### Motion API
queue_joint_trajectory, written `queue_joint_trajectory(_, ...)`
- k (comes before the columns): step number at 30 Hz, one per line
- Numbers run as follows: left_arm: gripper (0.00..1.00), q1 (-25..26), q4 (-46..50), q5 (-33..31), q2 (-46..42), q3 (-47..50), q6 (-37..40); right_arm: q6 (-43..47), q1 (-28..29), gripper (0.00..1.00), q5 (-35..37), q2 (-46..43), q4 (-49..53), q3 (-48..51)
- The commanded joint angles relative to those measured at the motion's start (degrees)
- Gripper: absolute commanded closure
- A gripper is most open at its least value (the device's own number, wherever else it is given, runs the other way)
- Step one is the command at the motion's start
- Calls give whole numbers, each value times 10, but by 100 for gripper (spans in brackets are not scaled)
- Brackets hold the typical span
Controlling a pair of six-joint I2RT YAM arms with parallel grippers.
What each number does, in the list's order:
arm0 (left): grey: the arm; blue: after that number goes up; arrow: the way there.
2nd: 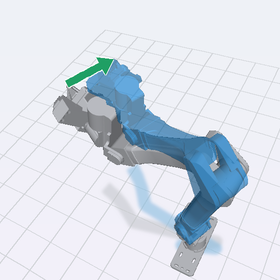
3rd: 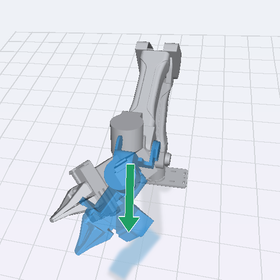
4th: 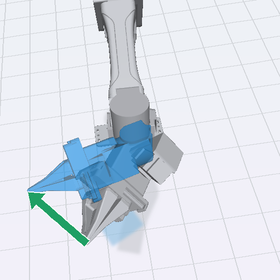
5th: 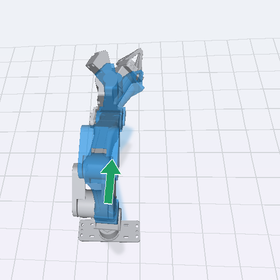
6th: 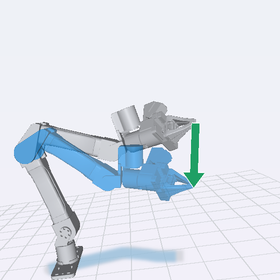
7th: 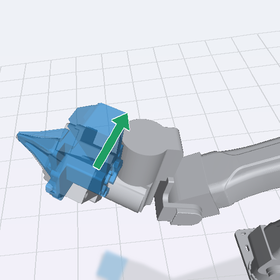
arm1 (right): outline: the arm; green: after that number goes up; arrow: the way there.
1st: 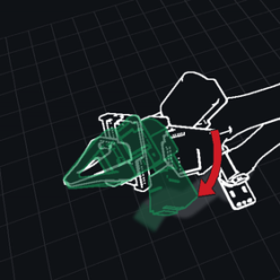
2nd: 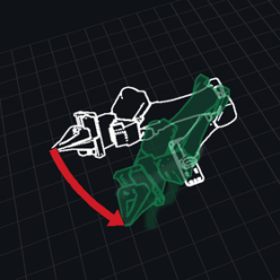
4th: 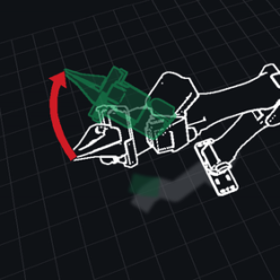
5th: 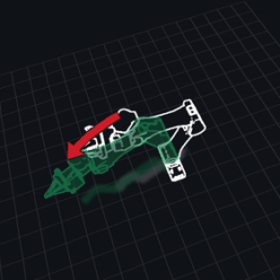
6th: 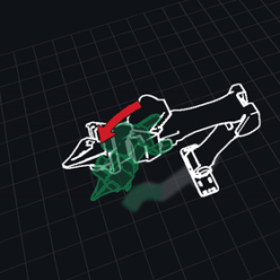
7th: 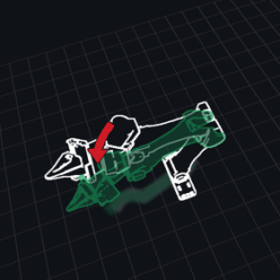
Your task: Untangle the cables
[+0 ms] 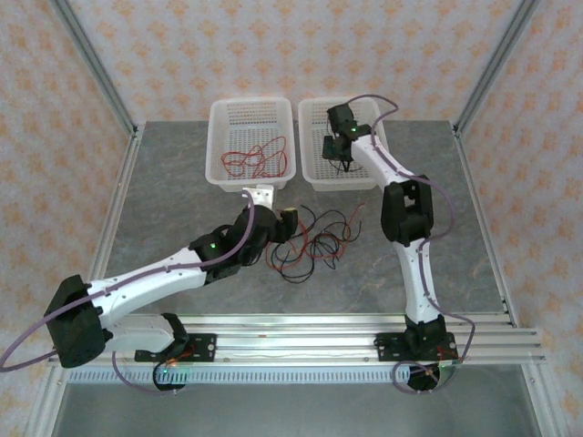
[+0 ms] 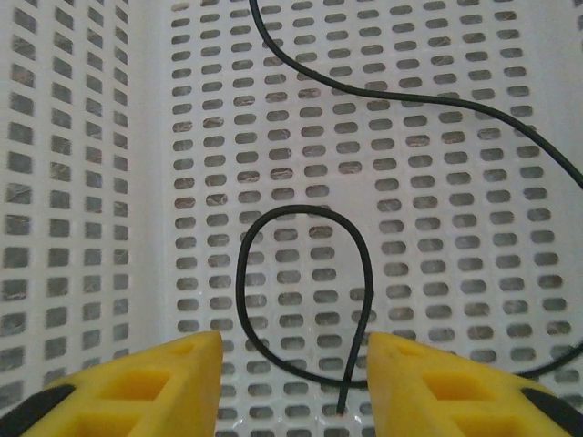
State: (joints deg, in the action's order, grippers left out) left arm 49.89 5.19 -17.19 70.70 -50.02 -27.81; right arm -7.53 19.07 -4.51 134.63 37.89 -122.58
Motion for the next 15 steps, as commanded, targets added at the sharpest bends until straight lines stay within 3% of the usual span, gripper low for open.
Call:
queue_joint_trajectory(1, 30, 2, 59, -8, 25, -29, -43, -16, 1, 52, 14, -105, 16, 25)
queue_joint_trajectory(9, 34, -11, 114, 4, 104, -68, -112, -24, 20, 52, 37, -283, -31, 203)
queue_joint_trajectory(15, 38, -44, 96, 59, 160, -76, -148, -26, 43, 52, 48, -404, -51, 330)
